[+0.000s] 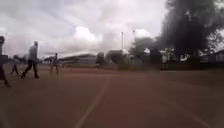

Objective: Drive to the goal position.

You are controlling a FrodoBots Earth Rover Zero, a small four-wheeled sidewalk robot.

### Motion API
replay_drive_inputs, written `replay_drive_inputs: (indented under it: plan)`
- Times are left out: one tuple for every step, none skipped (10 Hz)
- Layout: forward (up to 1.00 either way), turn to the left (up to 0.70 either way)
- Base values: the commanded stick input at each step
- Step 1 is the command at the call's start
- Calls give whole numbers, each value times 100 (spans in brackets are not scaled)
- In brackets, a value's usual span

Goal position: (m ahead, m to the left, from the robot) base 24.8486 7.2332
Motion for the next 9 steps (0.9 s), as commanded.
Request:
replay_drive_inputs:
  plan:
    - [85, -23]
    - [85, -28]
    - [85, -10]
    - [85, 0]
    - [85, 0]
    - [85, 0]
    - [85, 0]
    - [85, 0]
    - [85, 0]
